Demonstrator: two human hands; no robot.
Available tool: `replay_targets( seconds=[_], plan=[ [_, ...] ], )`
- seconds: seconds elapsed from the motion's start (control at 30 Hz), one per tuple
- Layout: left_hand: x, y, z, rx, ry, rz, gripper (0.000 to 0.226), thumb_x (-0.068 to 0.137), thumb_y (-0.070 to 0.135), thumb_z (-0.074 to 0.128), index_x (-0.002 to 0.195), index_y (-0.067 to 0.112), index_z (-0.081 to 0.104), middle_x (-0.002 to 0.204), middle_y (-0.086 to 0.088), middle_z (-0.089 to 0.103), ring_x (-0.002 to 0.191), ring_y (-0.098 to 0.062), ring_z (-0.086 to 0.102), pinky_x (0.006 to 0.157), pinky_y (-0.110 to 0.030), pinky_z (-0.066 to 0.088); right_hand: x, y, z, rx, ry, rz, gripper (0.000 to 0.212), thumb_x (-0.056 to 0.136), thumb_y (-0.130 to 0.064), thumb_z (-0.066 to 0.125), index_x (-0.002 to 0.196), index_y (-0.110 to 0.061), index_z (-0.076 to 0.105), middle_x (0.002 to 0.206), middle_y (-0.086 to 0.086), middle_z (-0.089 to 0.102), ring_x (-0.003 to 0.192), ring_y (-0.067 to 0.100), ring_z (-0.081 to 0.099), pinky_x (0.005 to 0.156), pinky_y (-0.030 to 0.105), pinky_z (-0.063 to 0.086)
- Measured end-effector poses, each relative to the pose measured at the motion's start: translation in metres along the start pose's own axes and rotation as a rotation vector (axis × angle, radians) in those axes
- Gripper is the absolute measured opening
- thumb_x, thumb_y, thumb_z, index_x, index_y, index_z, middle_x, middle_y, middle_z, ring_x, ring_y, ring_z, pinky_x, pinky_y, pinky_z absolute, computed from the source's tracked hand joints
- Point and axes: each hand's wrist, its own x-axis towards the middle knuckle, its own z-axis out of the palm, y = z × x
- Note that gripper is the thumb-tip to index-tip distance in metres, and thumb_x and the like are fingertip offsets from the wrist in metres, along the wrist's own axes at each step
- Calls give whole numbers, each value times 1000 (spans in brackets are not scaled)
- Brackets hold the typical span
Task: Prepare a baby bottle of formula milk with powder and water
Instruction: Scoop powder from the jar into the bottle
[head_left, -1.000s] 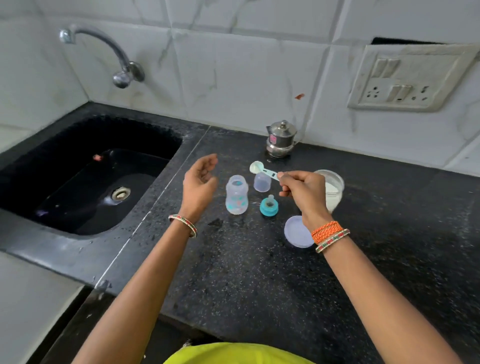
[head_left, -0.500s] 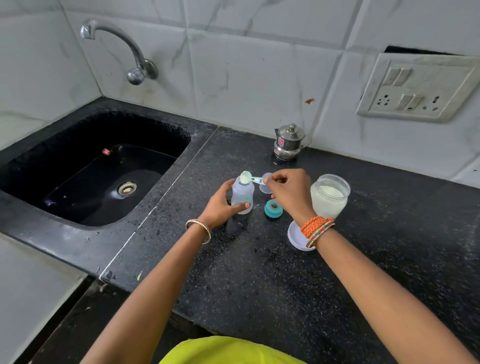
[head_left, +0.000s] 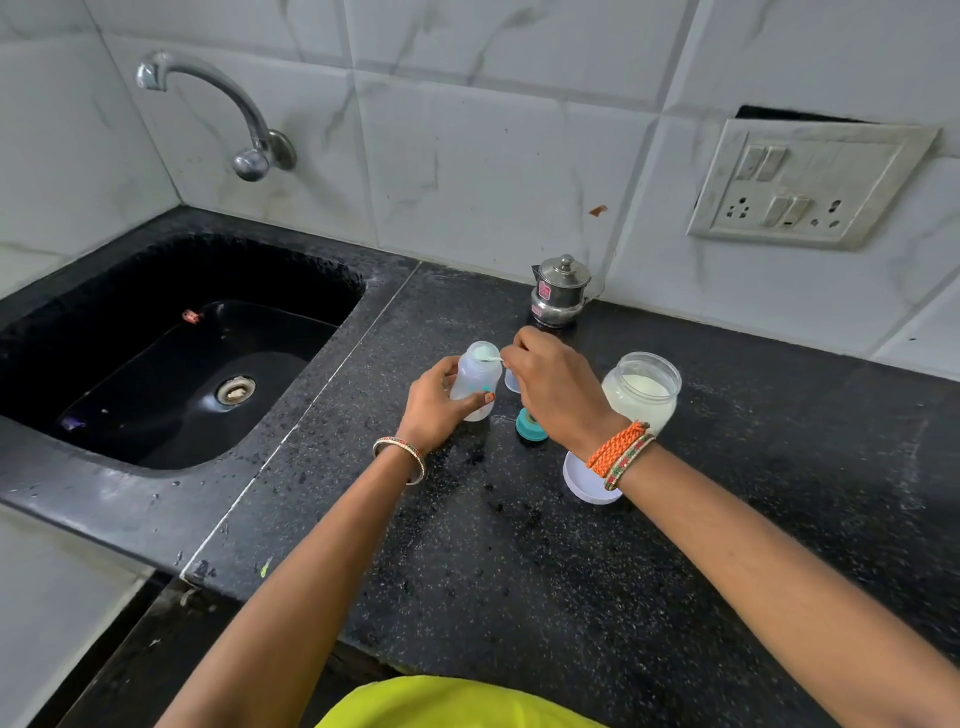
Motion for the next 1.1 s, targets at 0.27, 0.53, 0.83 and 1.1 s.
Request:
replay_targets(
  seconds=[0.27,0.53,0.83,1.1],
  plan=[
    [0,4,1,-34,18,21,51,72,24,81,117,15,58,113,-2,66,103,-14,61,90,-27,50,-6,1,2,168,129,78,18,92,-5,55,101,1,69,96,12,60,82,24,58,70,38,52],
    [0,2,0,-24,20,20,53,71,25,81,118,15,57,114,-2,65,105,-16,60,91,-28,49,-6,3,4,266,185,124,17,91,-8,58,101,-3,71,93,10,61,80,22,60,69,36,53],
    [-4,0,2,-16,15,8,53,72,25,81,118,14,57,115,-2,64,106,-15,58,89,-24,46,-8,4,8,275,178,148,18,91,-9,57,101,-4,71,94,8,62,81,20,59,70,38,54],
    [-6,-1,3,-15,12,-2,53,72,25,81,118,16,57,115,-1,64,108,-16,58,95,-31,47,-10,9,14,305,185,168,17,90,-8,59,101,-4,71,95,8,63,82,20,61,70,33,54]
  ],
)
